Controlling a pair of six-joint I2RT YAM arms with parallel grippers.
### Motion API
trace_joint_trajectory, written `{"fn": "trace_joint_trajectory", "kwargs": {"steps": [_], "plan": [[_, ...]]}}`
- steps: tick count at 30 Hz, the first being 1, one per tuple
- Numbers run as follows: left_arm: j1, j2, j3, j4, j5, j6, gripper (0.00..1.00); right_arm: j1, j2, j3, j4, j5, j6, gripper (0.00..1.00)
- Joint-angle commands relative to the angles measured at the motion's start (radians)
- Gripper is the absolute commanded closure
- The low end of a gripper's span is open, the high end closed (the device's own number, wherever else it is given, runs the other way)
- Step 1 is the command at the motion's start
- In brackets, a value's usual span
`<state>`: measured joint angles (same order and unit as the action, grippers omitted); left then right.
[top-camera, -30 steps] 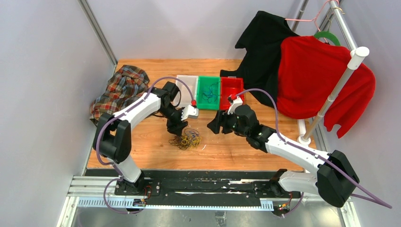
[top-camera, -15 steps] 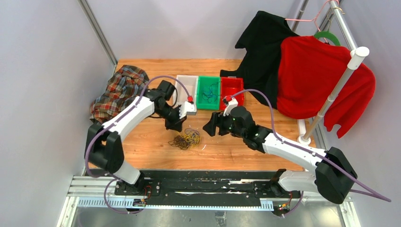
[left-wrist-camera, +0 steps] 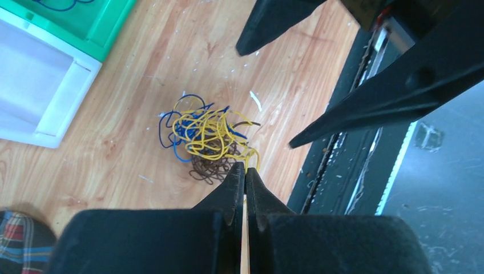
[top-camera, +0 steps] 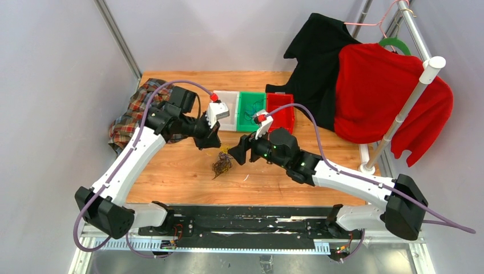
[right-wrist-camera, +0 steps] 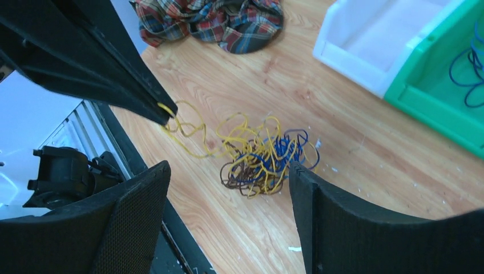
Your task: Untangle the cables
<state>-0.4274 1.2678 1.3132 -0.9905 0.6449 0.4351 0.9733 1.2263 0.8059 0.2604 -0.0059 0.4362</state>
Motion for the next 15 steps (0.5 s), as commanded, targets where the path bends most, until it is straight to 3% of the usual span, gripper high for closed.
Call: {"fn": "trace_joint_trajectory", "kwargs": {"steps": [1,15], "plan": [[-0.025,-0.035,0.050,0.006,0.042,-0.123,0.99,0.028,0.052,0.057,0.047,0.025,-0.045,0.24],[-0.050,-0.078,0.184,-0.054,0.214,-0.166,0.99,0.033,0.250,0.176,0.079,0.058,-0.046,0.30]]}}
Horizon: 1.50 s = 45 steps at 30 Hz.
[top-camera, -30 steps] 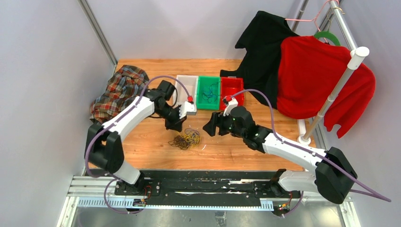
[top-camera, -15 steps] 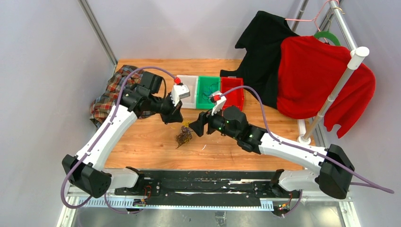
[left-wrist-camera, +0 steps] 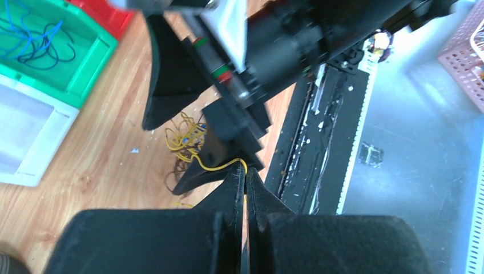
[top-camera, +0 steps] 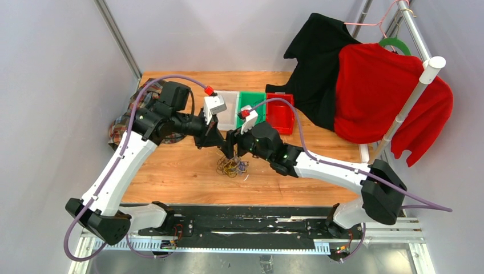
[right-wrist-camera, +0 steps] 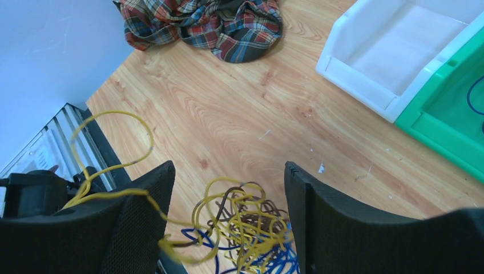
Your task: Untangle the cables
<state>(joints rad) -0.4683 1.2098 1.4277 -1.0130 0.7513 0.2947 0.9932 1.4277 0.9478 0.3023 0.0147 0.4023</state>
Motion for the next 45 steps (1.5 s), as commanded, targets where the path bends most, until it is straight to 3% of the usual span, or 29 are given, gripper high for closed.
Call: {"fn": "trace_joint_trajectory", "kwargs": {"steps": [1,10,27,31,38,45], "plan": [[-0.009,-0.022,0.092,-0.032,0.119,-0.033,0.99,0.013,0.064,0.031,0.043,0.041,-0.008,0.31],[-0.010,0.008,0.351,-0.035,0.130,-0.100,0.99,0.013,0.127,-0.089,0.089,0.085,0.063,0.36],[-0.010,0.187,1.076,-0.023,-0.103,-0.142,1.00,0.032,0.072,-0.304,0.096,0.117,0.192,0.46],[-0.009,0.162,1.030,0.049,-0.152,-0.143,1.00,0.042,0.045,-0.328,0.089,0.117,0.199,0.48],[-0.010,0.120,0.804,0.083,-0.135,-0.126,1.00,0.046,-0.124,-0.333,-0.014,0.129,0.173,0.48],[-0.010,0.109,0.509,0.173,-0.148,-0.107,1.00,0.036,-0.331,-0.335,-0.133,0.242,0.147,0.28]]}}
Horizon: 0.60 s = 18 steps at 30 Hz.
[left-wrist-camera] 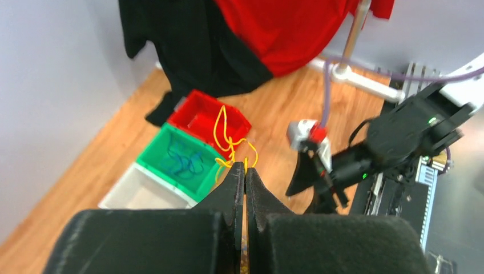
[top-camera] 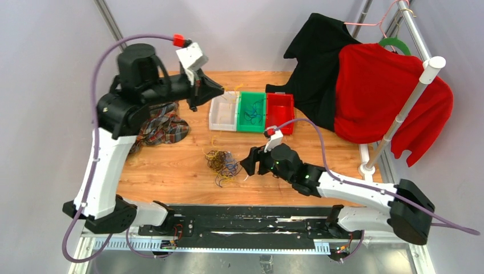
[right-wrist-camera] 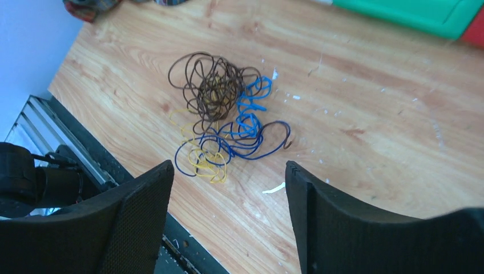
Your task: Untangle the cables
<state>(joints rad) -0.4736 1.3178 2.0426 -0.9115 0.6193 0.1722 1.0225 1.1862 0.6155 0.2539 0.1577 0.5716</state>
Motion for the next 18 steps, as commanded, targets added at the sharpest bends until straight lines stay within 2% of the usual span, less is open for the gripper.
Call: {"fn": "trace_joint_trajectory", "kwargs": {"steps": [1,5,10,13,18], "plan": [[-0.005,0.008,-0.139,0.090,-0.026,0.019,1.00,0.001,-0.112,-0.005,-0.097,0.117,-0.025,0.26],[-0.007,0.062,-0.233,0.170,-0.062,0.019,1.00,-0.025,-0.180,0.000,-0.157,0.189,-0.038,0.25],[-0.007,0.186,-0.217,0.219,-0.114,0.044,1.00,-0.076,-0.222,0.024,-0.240,0.263,-0.033,0.25],[-0.007,0.277,-0.156,0.233,-0.109,0.022,1.00,-0.104,-0.243,0.023,-0.259,0.281,-0.033,0.25],[-0.025,0.426,0.036,0.242,-0.036,-0.072,1.00,-0.162,-0.264,0.035,-0.305,0.348,-0.013,0.27]]}}
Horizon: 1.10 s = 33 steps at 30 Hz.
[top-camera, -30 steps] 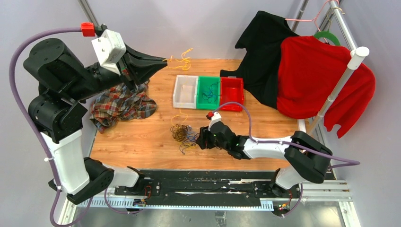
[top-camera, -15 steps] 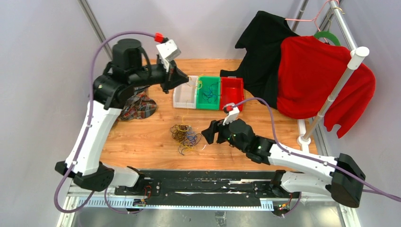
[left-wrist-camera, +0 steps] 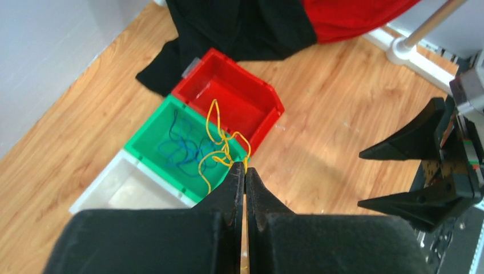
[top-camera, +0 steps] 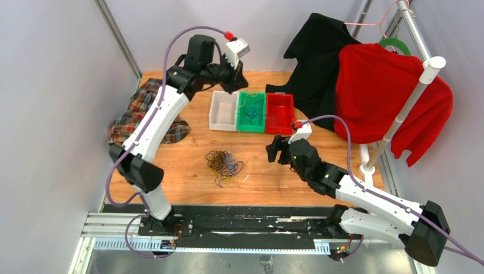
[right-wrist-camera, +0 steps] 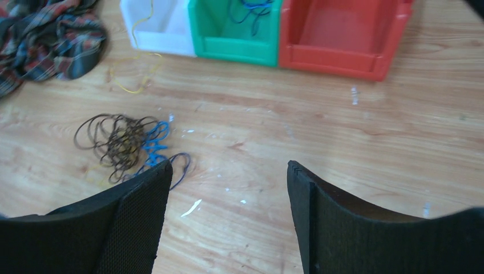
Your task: Untangle the cables
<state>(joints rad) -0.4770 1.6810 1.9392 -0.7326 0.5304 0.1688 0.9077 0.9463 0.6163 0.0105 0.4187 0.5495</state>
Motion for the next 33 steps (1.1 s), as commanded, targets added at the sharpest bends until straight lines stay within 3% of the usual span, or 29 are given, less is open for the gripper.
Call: {"fn": "trace_joint_trajectory", "kwargs": {"steps": [1,7,14,28,33], "plan": [[-0.026,0.086,0.166,0.073,0.070,-0.089,1.00,-0.063,-0.030,0.037,-0.068,0.092,0.014,0.27],[-0.050,0.184,0.265,0.194,0.115,-0.191,1.00,-0.122,-0.054,0.055,-0.124,0.130,0.023,0.28],[-0.065,0.259,0.219,0.439,0.122,-0.297,1.00,-0.180,-0.097,0.048,-0.141,0.134,0.027,0.29],[-0.112,0.494,0.241,0.582,-0.013,-0.158,1.00,-0.217,-0.178,0.008,-0.108,0.098,0.011,0.29],[-0.121,0.520,0.179,0.637,-0.056,-0.121,1.00,-0.221,-0.191,-0.001,-0.105,0.088,-0.001,0.30]]}}
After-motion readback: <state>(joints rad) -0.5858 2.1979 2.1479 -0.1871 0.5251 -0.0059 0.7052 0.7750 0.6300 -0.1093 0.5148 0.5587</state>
